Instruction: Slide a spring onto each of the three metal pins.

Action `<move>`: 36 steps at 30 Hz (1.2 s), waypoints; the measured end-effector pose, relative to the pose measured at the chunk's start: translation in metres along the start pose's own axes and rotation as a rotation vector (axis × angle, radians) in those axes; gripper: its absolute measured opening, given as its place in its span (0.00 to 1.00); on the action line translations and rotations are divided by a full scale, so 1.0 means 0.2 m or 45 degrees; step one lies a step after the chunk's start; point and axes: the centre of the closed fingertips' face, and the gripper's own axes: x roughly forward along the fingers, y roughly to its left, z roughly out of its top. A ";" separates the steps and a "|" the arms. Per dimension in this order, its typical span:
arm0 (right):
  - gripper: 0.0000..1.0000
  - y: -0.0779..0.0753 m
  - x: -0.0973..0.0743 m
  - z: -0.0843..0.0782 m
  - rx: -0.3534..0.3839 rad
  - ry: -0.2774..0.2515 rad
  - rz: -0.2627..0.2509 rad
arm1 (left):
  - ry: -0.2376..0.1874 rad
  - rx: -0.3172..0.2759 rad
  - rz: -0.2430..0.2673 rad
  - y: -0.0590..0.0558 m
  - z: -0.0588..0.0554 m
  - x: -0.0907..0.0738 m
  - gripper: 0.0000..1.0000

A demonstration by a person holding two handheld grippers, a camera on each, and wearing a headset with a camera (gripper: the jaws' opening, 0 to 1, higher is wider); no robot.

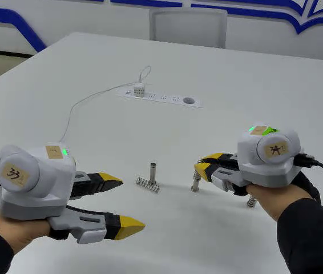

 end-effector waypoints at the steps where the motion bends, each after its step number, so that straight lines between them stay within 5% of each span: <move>1: 0.12 0.00 0.00 -0.01 0.000 0.006 0.001 | 0.000 0.001 -0.001 0.00 0.00 0.00 0.59; 19: 0.12 0.03 0.05 -0.13 -0.009 0.105 0.027 | 0.001 0.000 -0.005 0.00 0.00 0.00 0.58; 36: 0.16 0.02 0.02 -0.07 -0.001 0.070 0.016 | 0.003 0.004 -0.009 -0.01 0.00 0.00 0.58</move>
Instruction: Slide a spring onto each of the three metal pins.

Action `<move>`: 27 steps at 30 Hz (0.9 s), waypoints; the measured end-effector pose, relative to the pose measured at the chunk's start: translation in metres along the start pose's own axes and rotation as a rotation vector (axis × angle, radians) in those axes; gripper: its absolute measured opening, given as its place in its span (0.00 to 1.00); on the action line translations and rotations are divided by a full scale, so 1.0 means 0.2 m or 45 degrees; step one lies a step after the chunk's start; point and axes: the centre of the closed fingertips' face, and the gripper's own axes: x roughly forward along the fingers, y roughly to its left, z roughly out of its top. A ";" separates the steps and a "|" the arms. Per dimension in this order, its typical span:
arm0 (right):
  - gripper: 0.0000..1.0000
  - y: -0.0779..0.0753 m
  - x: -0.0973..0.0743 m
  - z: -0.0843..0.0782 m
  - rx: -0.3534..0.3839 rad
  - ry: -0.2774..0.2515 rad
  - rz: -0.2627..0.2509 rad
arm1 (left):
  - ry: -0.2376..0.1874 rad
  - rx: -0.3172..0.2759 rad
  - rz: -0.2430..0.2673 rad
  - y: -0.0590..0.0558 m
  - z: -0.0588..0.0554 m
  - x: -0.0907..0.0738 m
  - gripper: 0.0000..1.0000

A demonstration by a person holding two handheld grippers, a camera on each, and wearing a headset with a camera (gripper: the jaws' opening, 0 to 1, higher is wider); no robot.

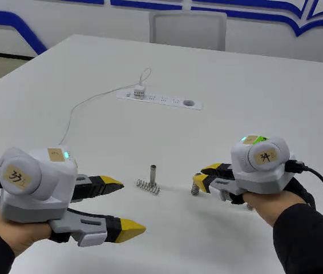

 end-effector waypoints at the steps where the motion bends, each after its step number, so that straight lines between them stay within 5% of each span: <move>1: 0.16 0.00 0.00 0.01 -0.002 -0.008 0.001 | 0.000 0.001 0.000 0.00 0.00 0.00 0.58; 13: 0.17 0.09 0.00 0.17 -0.092 -0.071 0.034 | 0.001 0.002 0.002 0.00 0.00 0.00 0.58; 27: 0.17 0.21 0.09 0.15 -0.125 -0.035 0.116 | 0.006 0.004 0.002 0.00 0.00 0.00 0.58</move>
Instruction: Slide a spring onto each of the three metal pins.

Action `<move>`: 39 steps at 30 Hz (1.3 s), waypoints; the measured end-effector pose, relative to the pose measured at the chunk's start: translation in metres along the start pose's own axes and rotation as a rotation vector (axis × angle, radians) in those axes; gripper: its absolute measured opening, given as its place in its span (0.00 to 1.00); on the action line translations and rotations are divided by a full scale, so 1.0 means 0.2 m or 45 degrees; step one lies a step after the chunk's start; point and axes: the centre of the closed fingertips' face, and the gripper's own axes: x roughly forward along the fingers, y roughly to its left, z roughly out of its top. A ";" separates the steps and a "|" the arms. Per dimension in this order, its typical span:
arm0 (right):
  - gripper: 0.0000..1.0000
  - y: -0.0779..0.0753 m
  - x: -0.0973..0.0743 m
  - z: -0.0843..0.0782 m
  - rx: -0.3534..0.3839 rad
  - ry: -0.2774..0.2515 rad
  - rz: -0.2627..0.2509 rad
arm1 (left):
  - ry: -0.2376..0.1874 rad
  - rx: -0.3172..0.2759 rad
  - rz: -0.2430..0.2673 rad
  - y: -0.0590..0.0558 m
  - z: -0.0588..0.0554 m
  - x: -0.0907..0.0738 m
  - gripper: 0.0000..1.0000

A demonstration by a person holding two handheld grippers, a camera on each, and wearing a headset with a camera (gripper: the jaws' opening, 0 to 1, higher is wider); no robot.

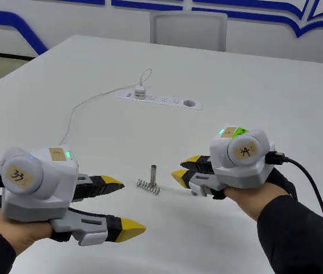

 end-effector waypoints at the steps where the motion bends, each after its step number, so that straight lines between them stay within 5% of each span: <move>1: 0.17 0.01 0.01 0.00 -0.003 0.004 0.006 | 0.000 0.000 0.000 0.00 0.00 0.00 0.58; 16: 0.17 0.14 0.15 -0.09 -0.027 0.087 0.107 | 0.015 -0.001 0.000 0.00 -0.01 0.00 0.58; 39: 0.17 0.14 0.28 -0.20 -0.012 0.204 0.137 | 0.026 -0.001 -0.006 0.00 -0.03 0.01 0.57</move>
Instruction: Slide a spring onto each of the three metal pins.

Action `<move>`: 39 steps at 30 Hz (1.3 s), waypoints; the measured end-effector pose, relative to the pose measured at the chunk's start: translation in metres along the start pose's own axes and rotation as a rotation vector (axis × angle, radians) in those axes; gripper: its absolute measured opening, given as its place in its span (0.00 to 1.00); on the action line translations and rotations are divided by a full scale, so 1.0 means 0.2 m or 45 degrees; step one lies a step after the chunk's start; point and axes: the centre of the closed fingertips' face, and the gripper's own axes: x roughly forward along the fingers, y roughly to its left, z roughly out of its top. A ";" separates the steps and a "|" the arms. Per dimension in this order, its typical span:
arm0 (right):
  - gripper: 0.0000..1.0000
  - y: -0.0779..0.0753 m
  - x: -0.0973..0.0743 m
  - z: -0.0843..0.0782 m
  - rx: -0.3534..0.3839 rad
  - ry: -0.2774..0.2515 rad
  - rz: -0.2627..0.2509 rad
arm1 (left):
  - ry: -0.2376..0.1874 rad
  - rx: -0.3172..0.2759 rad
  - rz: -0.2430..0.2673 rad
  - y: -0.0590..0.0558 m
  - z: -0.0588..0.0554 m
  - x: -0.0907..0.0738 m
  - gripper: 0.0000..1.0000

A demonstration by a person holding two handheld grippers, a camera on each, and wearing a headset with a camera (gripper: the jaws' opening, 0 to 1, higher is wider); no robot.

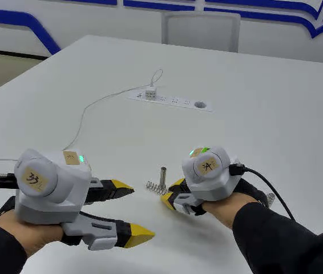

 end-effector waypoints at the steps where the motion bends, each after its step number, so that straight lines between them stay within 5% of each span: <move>1: 0.17 0.00 0.00 0.00 -0.004 0.002 0.001 | 0.000 -0.001 0.000 0.00 0.00 0.00 0.57; 22: 0.12 0.02 -0.01 -0.01 0.063 0.024 0.023 | 0.004 -0.002 -0.002 0.00 0.00 0.00 0.56; 39: 0.11 0.16 -0.20 -0.06 -0.040 0.080 0.096 | 0.041 0.051 -0.016 -0.02 -0.02 0.03 0.54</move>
